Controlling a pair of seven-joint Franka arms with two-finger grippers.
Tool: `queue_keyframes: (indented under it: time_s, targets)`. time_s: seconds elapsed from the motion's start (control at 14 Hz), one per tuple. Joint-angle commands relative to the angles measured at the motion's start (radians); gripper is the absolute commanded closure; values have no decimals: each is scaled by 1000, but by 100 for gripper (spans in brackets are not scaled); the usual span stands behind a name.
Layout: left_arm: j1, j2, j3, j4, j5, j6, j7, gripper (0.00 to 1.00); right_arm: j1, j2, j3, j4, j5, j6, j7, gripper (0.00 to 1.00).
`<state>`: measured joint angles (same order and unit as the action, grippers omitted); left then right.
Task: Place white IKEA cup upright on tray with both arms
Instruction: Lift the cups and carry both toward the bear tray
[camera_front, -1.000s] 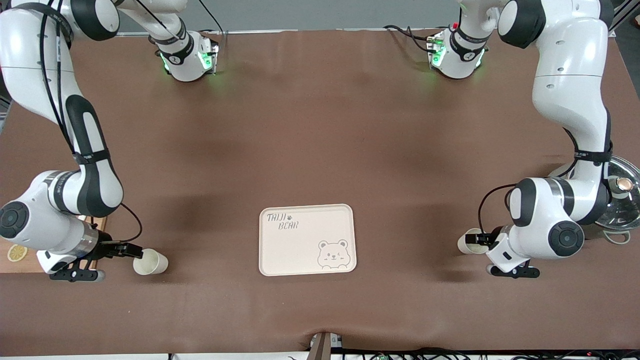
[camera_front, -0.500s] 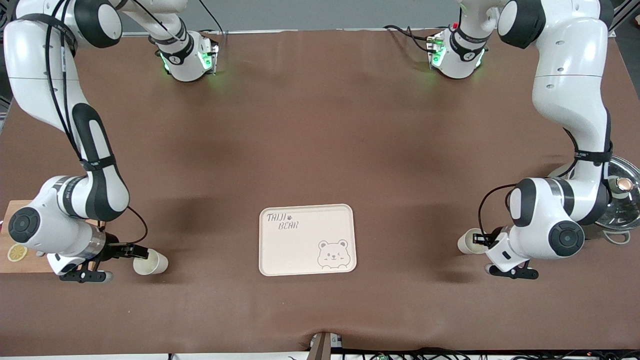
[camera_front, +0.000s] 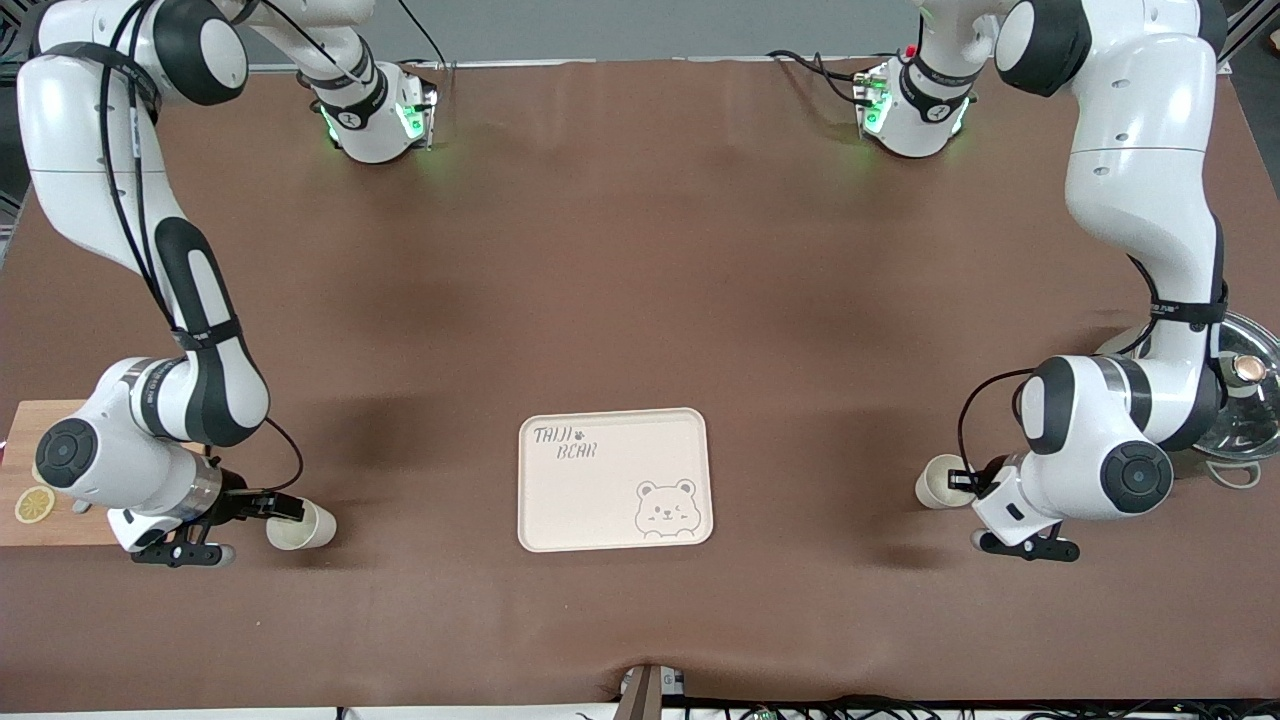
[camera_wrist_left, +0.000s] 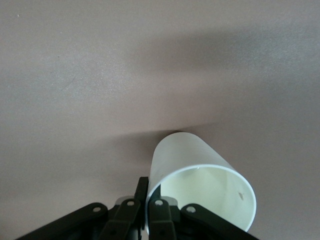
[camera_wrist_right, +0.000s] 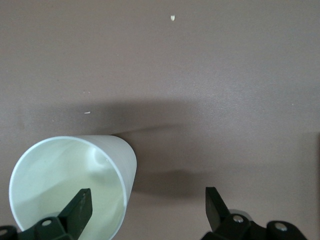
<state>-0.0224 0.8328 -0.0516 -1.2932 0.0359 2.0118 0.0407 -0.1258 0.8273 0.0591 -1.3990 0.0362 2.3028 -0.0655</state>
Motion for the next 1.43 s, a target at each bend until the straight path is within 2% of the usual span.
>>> queue_keyframes:
  time_s: [0.0,0.14,0.5,0.93,1.36]
  targets:
    - [-4,-32,-14,-3,-22,-8,10,100,0,18,8,23,1,4,10,0]
    - [-4,-44,-31,0,-24,-15,-4,100,6,18,8,23,2,4,9,0]
    - [-62,-49,-43,12,-22,-25,-198,100,9,19,8,23,8,3,10,57]
    - [-191,-73,-48,28,-30,-71,-468,100,15,19,8,23,8,3,9,99]
    - [-284,-72,-50,77,-51,-59,-666,100,15,15,10,29,11,-11,12,100]
